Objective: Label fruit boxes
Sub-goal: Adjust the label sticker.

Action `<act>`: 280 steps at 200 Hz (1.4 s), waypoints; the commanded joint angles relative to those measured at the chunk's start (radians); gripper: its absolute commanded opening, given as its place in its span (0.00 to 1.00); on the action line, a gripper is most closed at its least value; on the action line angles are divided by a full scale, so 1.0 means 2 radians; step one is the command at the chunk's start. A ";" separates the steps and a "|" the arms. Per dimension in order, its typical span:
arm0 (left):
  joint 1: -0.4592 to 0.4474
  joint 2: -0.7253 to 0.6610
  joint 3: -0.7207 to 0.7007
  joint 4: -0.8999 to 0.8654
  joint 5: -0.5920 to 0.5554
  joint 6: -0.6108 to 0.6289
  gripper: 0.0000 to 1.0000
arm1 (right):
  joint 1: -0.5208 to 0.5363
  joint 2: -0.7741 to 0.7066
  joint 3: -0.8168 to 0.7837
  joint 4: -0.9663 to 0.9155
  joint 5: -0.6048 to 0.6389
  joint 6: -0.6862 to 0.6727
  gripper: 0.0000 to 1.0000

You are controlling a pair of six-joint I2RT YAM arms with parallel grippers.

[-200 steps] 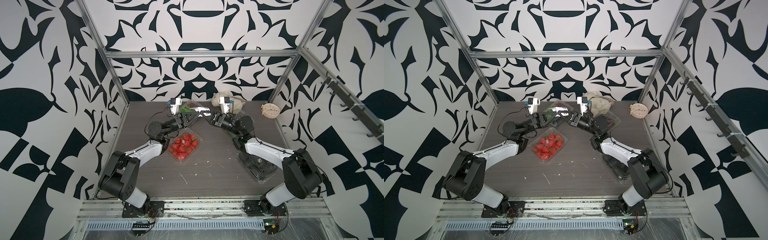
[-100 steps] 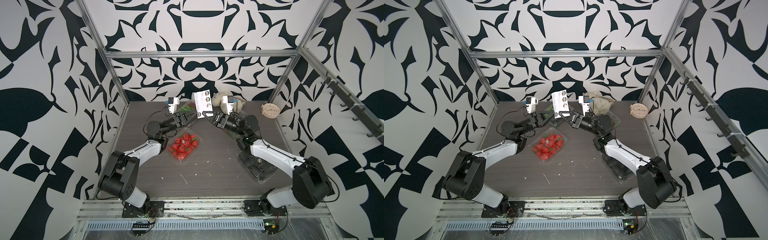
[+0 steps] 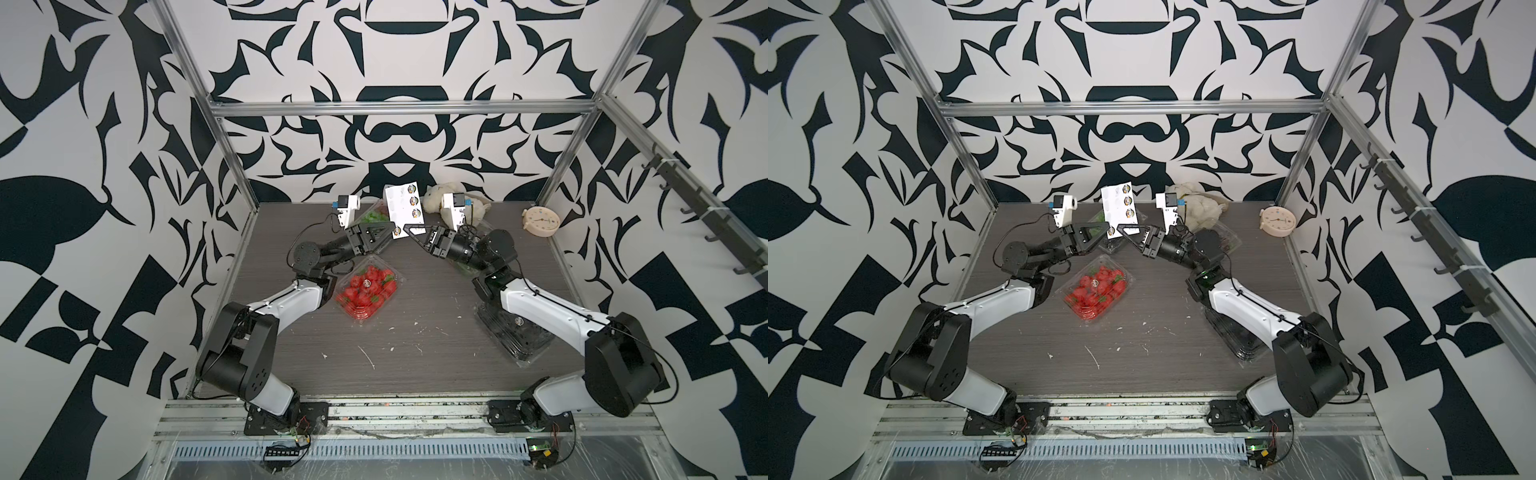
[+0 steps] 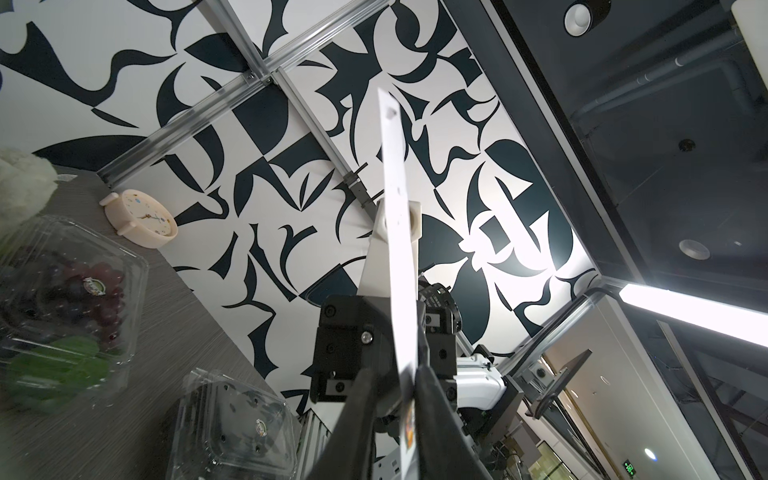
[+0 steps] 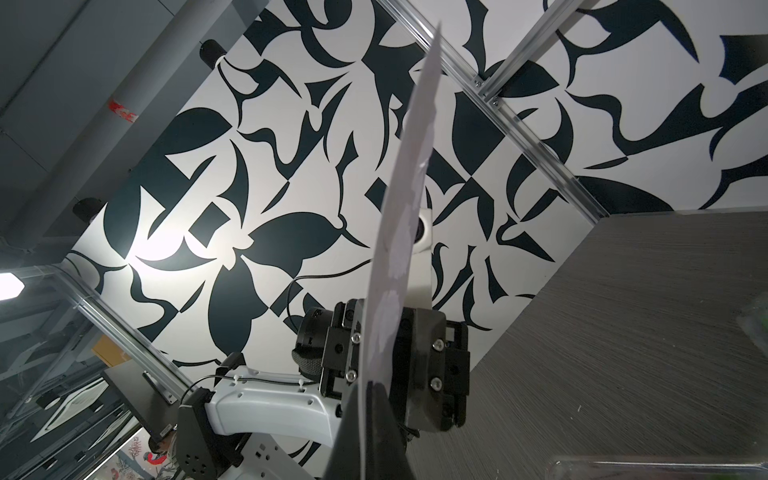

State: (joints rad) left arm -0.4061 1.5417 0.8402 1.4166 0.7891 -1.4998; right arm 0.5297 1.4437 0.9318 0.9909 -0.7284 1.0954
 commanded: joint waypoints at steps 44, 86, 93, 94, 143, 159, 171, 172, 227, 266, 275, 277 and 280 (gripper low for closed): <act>-0.008 -0.009 0.007 0.012 0.010 0.002 0.14 | 0.001 0.000 0.002 0.015 0.002 -0.009 0.00; -0.007 -0.009 0.006 0.012 0.003 0.002 0.00 | 0.001 0.000 0.002 0.016 -0.003 -0.009 0.00; -0.007 -0.009 0.006 0.012 0.001 0.002 0.00 | 0.001 0.000 0.001 0.016 -0.005 -0.009 0.00; -0.007 -0.009 0.006 0.012 0.001 0.001 0.00 | 0.001 -0.001 0.001 0.016 -0.005 -0.009 0.00; -0.007 -0.009 0.005 0.012 -0.003 0.001 0.00 | 0.001 -0.006 -0.009 0.017 -0.014 -0.014 0.16; -0.007 -0.009 0.005 0.012 -0.003 0.001 0.00 | 0.001 -0.007 -0.010 0.015 -0.015 -0.013 0.16; -0.007 -0.009 0.005 0.012 -0.003 0.001 0.00 | 0.001 -0.007 -0.011 0.015 -0.015 -0.013 0.15; -0.007 -0.009 0.005 0.012 -0.003 0.001 0.00 | 0.001 -0.007 -0.012 0.015 -0.015 -0.014 0.15; -0.007 -0.005 0.008 0.012 0.002 -0.004 0.00 | 0.001 -0.011 -0.003 0.001 -0.013 -0.023 0.00; -0.012 -0.001 0.011 0.012 0.007 -0.007 0.00 | 0.001 -0.008 -0.001 0.013 -0.015 -0.021 0.00; -0.012 0.001 0.010 0.012 0.007 -0.006 0.00 | 0.001 -0.007 -0.003 0.021 -0.015 -0.018 0.00; -0.012 0.002 0.011 0.012 0.006 -0.006 0.00 | 0.001 -0.007 -0.003 0.022 -0.016 -0.018 0.00; -0.012 0.002 0.011 0.012 0.006 -0.006 0.00 | 0.001 -0.007 -0.003 0.021 -0.015 -0.018 0.00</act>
State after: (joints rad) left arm -0.4248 1.5421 0.8402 1.4132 0.7883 -1.5120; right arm 0.5297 1.4479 0.9035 0.9710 -0.7441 1.0698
